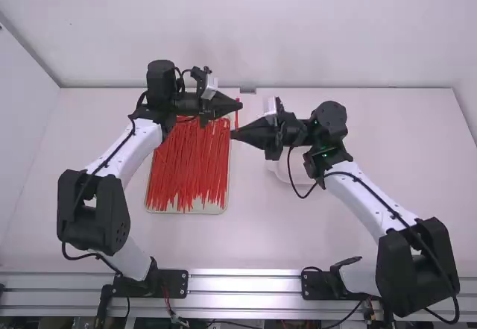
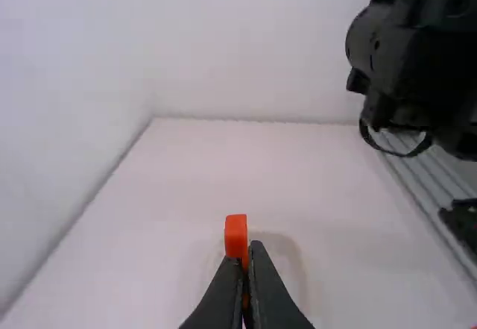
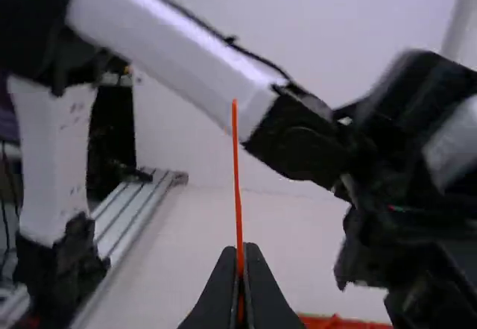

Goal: Fasten the cable tie

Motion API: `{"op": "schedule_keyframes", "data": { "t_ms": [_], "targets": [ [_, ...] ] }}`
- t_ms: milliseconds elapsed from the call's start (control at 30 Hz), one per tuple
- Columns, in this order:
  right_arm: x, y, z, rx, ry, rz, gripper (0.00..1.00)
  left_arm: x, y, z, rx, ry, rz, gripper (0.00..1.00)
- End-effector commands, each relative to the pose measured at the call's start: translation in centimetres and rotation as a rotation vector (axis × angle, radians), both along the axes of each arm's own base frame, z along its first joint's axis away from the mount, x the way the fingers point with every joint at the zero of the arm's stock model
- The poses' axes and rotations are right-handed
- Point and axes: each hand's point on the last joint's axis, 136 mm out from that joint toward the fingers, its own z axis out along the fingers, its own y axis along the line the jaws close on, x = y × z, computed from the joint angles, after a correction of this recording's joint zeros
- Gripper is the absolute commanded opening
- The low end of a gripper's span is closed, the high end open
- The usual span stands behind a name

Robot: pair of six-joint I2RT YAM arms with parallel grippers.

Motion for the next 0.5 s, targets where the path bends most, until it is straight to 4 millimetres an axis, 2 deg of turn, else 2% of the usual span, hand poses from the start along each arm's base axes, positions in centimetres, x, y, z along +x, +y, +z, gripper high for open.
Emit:
{"op": "schedule_keyframes", "data": {
  "t_ms": [0, 167, 333, 467],
  "targets": [
    [2.4, -0.7, 1.8, 0.034, 0.237, -0.093, 0.0, 0.6, 0.6, 1.3, -0.001, -0.104, 0.015, 0.02],
    [3.2, -1.3, 0.7, 0.011, 0.322, -0.114, 0.0, 0.5, 0.9, 2.2, -0.015, -0.178, -0.002, 0.02],
    [4.1, -1.4, -1.5, -0.013, 0.395, -0.174, 0.0, -0.2, 0.5, 2.9, -0.025, -0.293, -0.049, 0.02],
    [4.0, -1.4, -2.3, -0.014, 0.482, -0.174, 0.0, 0.0, 0.5, 3.3, -0.021, -0.378, -0.04, 0.02]
  ]
}}
